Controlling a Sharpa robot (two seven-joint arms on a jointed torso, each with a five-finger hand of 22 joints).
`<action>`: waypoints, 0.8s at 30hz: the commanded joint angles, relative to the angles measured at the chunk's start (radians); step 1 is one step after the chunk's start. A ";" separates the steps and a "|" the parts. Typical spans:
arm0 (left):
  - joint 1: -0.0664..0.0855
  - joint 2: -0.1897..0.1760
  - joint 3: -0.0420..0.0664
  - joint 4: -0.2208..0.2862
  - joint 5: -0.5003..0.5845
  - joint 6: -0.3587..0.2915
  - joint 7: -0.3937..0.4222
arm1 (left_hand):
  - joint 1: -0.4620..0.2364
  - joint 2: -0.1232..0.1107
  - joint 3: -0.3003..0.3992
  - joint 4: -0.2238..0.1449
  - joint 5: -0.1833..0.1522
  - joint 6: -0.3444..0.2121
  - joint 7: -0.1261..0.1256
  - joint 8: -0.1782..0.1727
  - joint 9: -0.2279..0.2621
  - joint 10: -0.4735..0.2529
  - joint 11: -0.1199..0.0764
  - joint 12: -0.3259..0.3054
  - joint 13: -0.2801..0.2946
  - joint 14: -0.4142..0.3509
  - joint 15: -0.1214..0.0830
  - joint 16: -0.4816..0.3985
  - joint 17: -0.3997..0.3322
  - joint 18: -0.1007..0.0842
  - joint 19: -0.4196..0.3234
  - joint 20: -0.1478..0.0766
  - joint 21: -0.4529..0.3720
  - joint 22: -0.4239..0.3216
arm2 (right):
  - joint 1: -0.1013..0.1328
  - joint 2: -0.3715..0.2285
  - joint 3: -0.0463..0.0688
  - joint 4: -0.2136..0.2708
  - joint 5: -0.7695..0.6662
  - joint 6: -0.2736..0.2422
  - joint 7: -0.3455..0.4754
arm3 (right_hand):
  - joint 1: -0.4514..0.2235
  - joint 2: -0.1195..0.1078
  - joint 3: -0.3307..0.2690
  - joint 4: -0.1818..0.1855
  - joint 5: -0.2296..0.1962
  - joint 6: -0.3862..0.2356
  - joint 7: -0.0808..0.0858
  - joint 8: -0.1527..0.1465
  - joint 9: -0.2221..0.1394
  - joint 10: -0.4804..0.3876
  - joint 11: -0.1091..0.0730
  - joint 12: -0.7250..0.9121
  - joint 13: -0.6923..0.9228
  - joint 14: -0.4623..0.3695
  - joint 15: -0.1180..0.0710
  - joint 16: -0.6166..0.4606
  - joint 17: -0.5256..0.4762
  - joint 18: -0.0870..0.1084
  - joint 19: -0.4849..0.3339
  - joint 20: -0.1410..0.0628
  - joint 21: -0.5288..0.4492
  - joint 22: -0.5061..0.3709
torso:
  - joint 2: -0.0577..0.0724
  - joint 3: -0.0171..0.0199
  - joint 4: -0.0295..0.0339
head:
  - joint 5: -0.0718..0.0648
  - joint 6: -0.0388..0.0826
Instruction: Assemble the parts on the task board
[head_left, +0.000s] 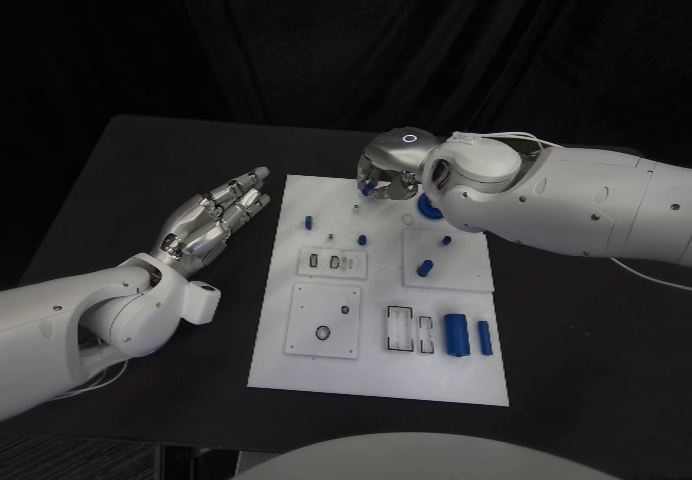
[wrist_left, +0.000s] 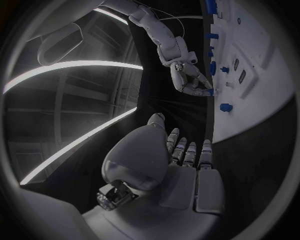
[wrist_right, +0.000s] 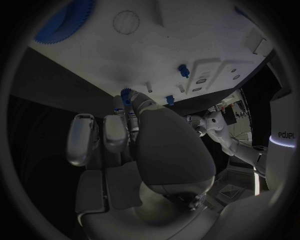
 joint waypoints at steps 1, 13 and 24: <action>0.001 0.003 0.000 0.001 0.013 0.014 0.191 | 0.009 0.001 0.006 0.001 0.006 0.002 0.005 0.006 0.001 0.000 0.008 -0.002 -0.001 -0.002 0.007 -0.002 0.000 0.009 -0.001 0.007 0.000 0.001 | -0.008 0.007 0.000 -0.011 -0.002 -0.022 -0.010 | -0.011 0.001 0.005 -0.001 -0.004 -0.008 0.003 -0.001 0.029 -0.006 0.002 -0.006 0.000 -0.001 0.008 -0.003 0.003 -0.005 0.000 0.009 -0.003 0.001 | 0.000 0.0000 0.0006 | -0.001 0.000; 0.001 0.006 0.000 -0.005 0.013 0.016 0.187 | 0.012 0.001 0.008 0.000 0.009 0.002 0.008 0.006 0.001 -0.001 0.008 -0.002 -0.001 -0.003 0.008 -0.002 0.000 0.009 -0.001 0.008 0.000 0.001 | -0.014 0.019 0.000 -0.028 -0.002 -0.029 -0.003 | -0.013 0.002 0.005 0.000 -0.007 -0.010 0.002 -0.003 0.030 -0.009 0.002 -0.007 0.000 -0.002 0.009 -0.005 -0.001 -0.005 0.000 0.010 -0.003 0.001 | 0.000 -0.0008 -0.0008 | 0.002 -0.001; 0.001 0.010 -0.001 -0.009 0.013 0.021 0.185 | 0.015 0.001 0.010 0.000 0.011 0.004 0.013 0.007 0.001 -0.001 0.008 -0.002 -0.001 -0.002 0.009 -0.002 0.000 0.009 0.000 0.009 0.001 0.001 | -0.015 0.026 0.000 -0.036 -0.002 0.031 -0.021 | -0.018 -0.001 0.010 0.001 -0.022 -0.037 -0.004 -0.024 0.030 -0.031 0.008 -0.011 -0.001 -0.009 0.012 -0.011 -0.008 -0.003 -0.007 0.013 -0.009 -0.005 | 0.000 -0.0001 -0.0008 | 0.001 -0.001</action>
